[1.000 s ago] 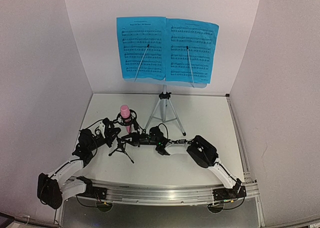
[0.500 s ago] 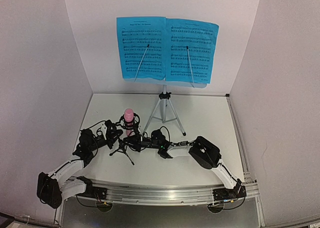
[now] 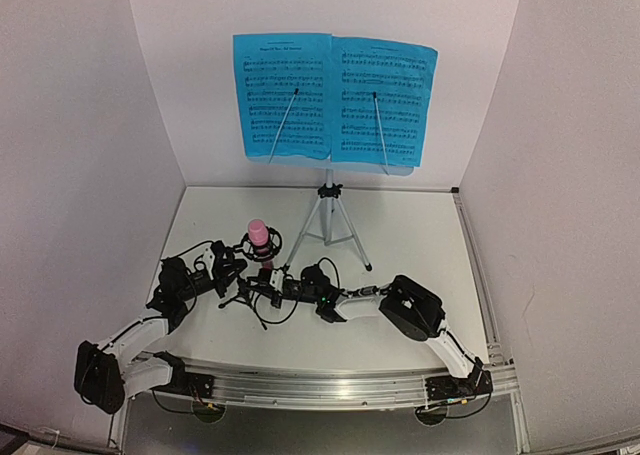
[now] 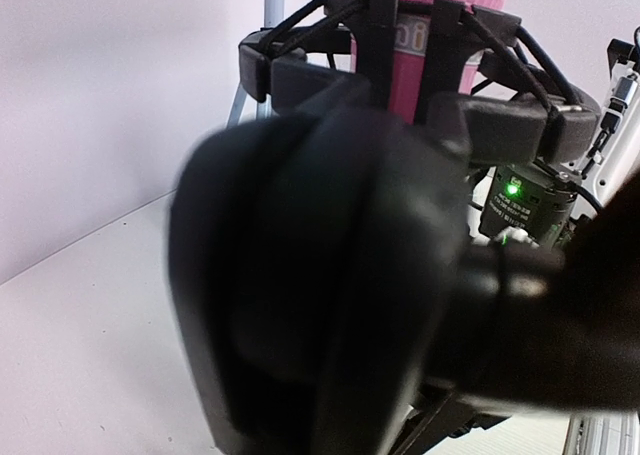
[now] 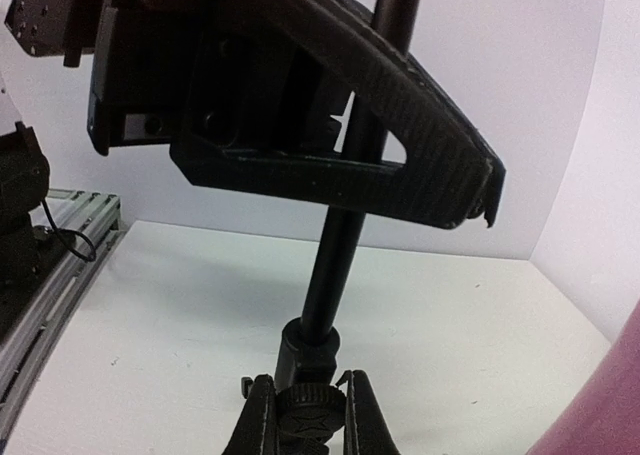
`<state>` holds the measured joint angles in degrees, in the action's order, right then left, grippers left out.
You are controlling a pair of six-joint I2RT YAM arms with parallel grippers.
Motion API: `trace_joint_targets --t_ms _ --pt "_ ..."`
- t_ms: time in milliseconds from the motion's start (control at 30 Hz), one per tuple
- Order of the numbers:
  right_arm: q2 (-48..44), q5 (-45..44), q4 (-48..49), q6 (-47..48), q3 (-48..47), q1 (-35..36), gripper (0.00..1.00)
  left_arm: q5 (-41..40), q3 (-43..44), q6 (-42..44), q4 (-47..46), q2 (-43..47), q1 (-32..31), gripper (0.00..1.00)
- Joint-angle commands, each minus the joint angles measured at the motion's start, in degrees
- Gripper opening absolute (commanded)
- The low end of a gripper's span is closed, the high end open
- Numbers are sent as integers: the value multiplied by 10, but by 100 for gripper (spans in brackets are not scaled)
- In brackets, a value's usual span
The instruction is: Pack up the instrument practice props
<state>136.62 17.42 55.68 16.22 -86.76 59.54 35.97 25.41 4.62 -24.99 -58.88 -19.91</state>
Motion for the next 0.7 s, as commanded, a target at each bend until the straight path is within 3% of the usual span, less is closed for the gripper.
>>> trace_joint_targets --t_ms 0,100,167,467,667 --pt "2 -46 -103 43 10 0 7 -5 -15 -9 32 -21 5 0" --pt "-8 -43 -101 7 8 1 36 -7 -18 -9 27 -26 9 0" --pt "-19 -36 -99 -14 11 2 47 -7 -23 -7 20 -29 10 0" --pt "-68 -32 -94 -72 56 12 55 9 -37 12 5 -36 10 0" --pt "-84 -35 -94 -93 78 19 67 10 -20 -3 33 -35 13 43"
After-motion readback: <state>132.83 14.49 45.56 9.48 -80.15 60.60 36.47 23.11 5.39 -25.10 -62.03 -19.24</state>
